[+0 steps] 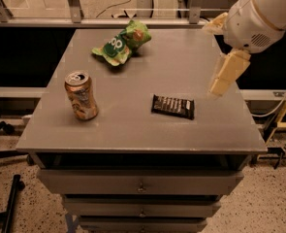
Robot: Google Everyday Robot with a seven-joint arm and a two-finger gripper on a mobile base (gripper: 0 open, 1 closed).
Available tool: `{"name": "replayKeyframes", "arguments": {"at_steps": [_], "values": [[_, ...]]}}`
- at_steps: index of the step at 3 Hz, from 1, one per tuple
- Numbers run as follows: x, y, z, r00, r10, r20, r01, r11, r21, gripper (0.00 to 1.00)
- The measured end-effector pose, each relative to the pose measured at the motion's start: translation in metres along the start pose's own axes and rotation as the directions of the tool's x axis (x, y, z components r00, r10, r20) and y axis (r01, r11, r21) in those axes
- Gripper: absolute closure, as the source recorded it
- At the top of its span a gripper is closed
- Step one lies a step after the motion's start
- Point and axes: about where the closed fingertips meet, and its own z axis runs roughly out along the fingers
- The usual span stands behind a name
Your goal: Knock orange can over
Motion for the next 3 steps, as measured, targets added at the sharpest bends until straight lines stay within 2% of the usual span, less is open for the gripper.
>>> {"name": "replayKeyframes", "arguments": {"at_steps": [1,2,3], "values": [[-0.041,-0.025,0.021,0.991,-0.108,0.077,0.108,0.9941,0.0,0.0],[-0.096,-0.041,0.047,0.96,-0.189,0.208,0.196,0.9805,-0.014,0.0],[-0.129,-0.043,0.066,0.925,-0.174,0.338,0.198,0.9795,-0.036,0.0]]}}
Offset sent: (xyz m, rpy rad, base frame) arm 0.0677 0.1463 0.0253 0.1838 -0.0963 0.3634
